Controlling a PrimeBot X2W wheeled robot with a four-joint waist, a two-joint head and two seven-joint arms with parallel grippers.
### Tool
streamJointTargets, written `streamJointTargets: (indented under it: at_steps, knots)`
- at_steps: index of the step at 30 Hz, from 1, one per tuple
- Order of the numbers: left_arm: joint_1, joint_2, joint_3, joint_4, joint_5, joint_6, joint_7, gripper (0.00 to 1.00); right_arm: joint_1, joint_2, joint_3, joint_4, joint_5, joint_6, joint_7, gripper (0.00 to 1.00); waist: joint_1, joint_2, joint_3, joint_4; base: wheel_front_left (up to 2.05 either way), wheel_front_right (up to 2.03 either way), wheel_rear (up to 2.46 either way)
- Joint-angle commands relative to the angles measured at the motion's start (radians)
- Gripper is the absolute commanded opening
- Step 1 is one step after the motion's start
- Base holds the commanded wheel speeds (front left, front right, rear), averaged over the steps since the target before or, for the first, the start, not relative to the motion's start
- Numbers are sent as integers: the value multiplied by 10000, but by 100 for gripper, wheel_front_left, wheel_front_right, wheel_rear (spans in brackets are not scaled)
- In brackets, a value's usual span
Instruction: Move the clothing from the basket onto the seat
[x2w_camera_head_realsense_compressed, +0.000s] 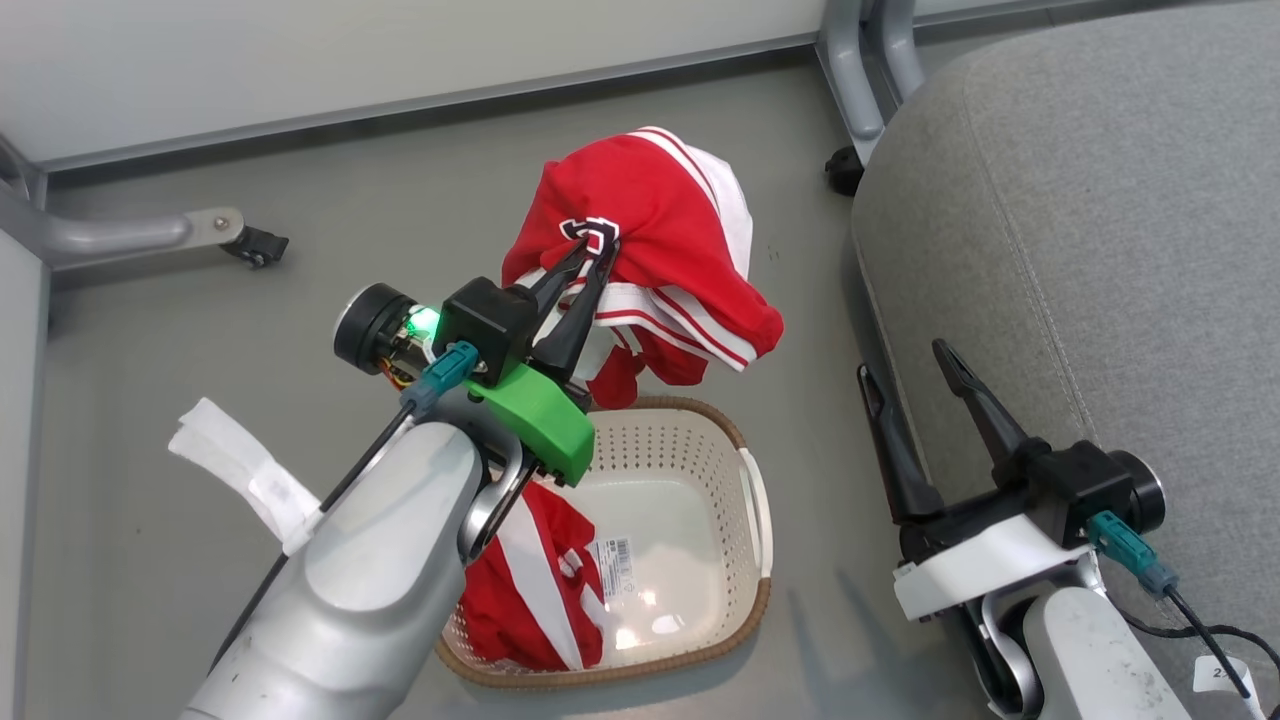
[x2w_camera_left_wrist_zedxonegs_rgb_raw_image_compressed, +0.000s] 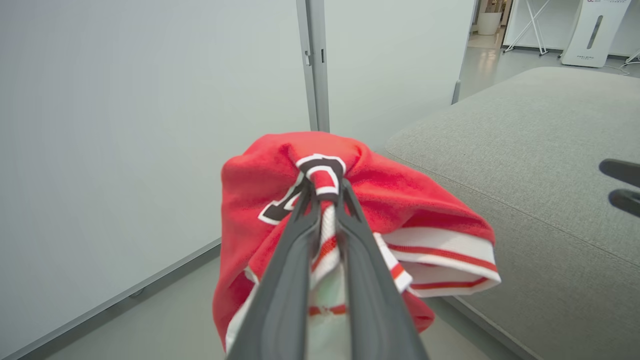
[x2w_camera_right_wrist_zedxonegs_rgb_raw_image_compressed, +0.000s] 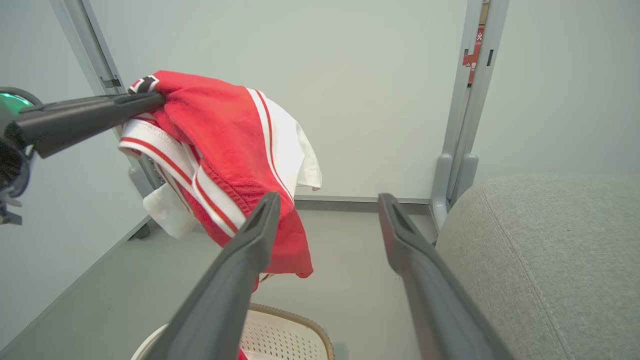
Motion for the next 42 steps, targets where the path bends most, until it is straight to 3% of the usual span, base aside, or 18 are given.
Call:
streamJointTargets:
  at_steps: [1, 18, 30, 42]
  knots:
    - [215, 28, 155, -176, 140, 30, -32, 0, 199, -32, -1, 37, -25, -3, -46, 100, 1, 0, -366, 75, 0, 0, 0]
    - [907, -53, 1080, -1451, 553, -93, -33, 0, 820, -32, 241, 12, -19, -3, -46, 100, 1, 0, -1259, 250, 0, 0, 0]
    - [768, -163, 992, -1582, 741, -165, -33, 0, -170, -34, 1364, -842, -456, -3, -46, 100, 1, 0, -1165, 395, 0, 0, 0]
    - [428, -428, 758, -1729, 784, -243, -33, 0, -1895, -36, 1922, 567, -1307, -5, -47, 100, 1, 0, -768, 793, 0, 0, 0]
